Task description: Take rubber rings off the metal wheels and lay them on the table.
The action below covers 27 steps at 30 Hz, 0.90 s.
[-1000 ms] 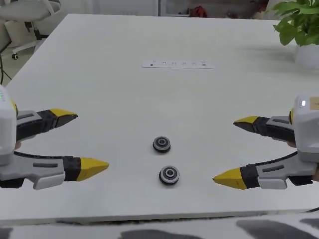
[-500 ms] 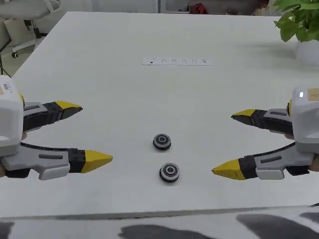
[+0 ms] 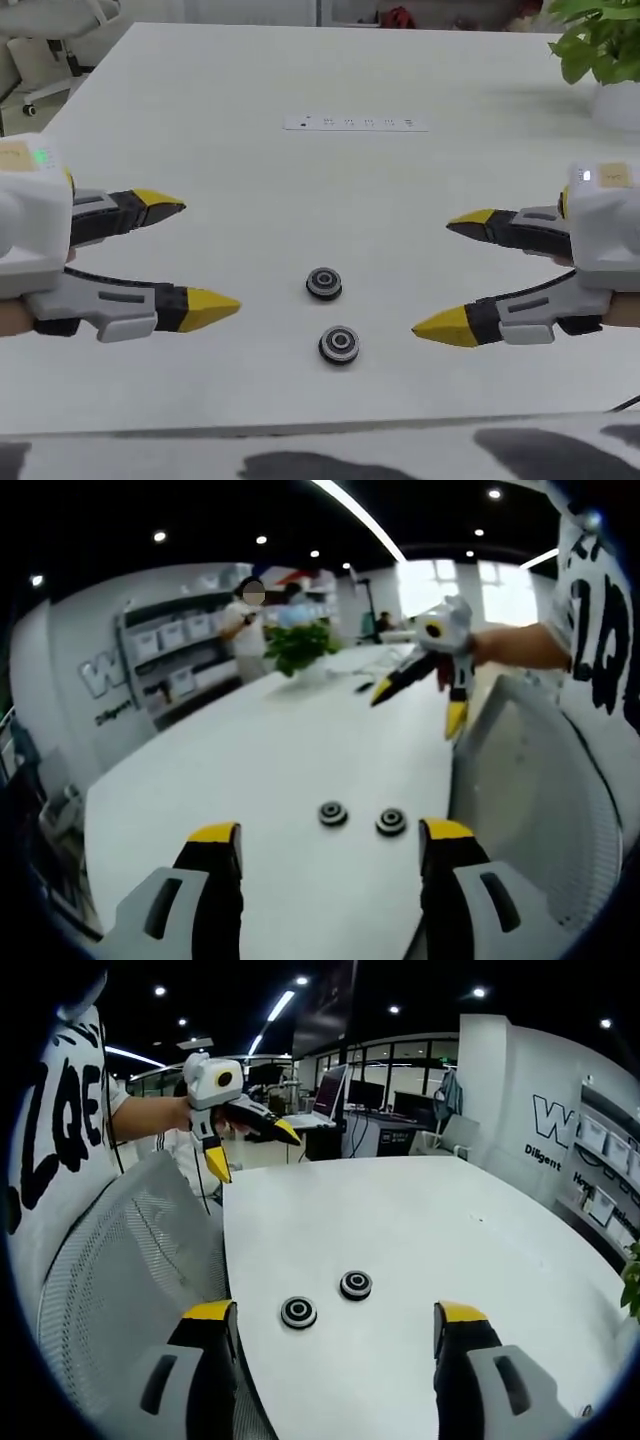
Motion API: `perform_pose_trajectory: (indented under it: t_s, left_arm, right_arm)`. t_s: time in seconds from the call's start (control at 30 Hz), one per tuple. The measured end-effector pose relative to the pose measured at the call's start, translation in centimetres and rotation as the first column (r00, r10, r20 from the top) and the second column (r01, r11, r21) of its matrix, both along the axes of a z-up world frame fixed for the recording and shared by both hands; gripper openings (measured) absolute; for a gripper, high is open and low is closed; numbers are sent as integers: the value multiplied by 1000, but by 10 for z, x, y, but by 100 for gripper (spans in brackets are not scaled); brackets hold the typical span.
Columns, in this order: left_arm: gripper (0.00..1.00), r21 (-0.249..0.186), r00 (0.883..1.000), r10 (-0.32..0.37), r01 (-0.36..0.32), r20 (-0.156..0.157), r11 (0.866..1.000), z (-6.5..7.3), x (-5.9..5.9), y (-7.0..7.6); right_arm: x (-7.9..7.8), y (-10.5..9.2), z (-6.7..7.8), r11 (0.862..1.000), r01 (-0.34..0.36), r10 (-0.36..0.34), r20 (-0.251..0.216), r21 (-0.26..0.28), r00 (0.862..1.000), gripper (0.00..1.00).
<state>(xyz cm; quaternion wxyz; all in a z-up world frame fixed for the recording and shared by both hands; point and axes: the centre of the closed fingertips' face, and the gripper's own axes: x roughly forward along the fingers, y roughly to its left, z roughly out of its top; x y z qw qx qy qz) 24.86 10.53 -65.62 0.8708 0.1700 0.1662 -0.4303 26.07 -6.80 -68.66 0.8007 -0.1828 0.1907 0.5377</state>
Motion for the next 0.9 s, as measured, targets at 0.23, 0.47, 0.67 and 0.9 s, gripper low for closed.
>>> perform_pose_trajectory:
  t_s: [0.23,0.47,0.67,0.9]
  left_arm:
    - [72,-4,1000,-25,25,-8,1000,-2,5,-8]
    - [71,-2,998,-59,59,-19,998,-8,6,-18]
    - [69,-9,996,-83,83,-28,997,-11,8,-24]
    - [67,-5,993,-109,109,-40,994,-17,9,-32]
  right_arm:
    - [2,9,-4,1000,-24,24,-10,14,1000,75]
    - [3,18,-12,998,-50,52,-38,29,998,74]
    - [0,23,-15,996,-84,86,-46,36,995,73]
    - [0,28,-22,993,-115,116,-55,32,992,71]
